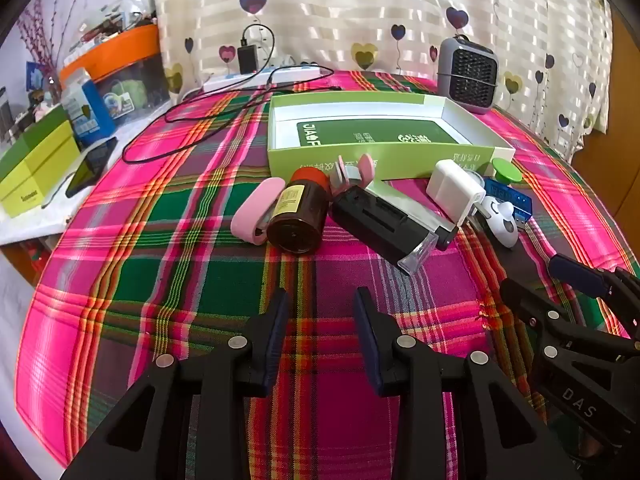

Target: Organize rigid objects

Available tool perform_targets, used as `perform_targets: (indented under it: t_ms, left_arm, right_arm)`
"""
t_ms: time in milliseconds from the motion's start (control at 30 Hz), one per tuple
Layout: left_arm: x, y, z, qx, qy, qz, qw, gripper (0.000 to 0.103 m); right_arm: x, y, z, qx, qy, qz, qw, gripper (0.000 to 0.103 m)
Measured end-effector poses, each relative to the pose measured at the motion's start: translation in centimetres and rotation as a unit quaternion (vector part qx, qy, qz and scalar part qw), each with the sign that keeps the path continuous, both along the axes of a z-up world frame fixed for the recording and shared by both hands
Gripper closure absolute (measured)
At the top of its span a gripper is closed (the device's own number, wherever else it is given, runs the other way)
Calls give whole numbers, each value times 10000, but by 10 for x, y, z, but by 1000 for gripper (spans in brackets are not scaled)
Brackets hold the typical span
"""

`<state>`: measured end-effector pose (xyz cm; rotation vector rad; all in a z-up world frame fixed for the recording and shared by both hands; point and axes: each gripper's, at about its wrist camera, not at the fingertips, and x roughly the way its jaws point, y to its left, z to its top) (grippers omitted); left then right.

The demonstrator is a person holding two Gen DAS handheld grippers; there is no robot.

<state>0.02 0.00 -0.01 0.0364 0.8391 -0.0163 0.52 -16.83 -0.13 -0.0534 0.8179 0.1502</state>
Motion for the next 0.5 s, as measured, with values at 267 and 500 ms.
perform_targets:
  t_ms: [267,500]
  left_arm:
    - [1,-1,0,67,-40,0,10000,71]
    - [2,2,2,76,-67,-8,9999,71]
  right_arm:
    - [0,0,0,36,6,-13,10000,41]
    - [0,-1,0,63,-5,-15,10000,41]
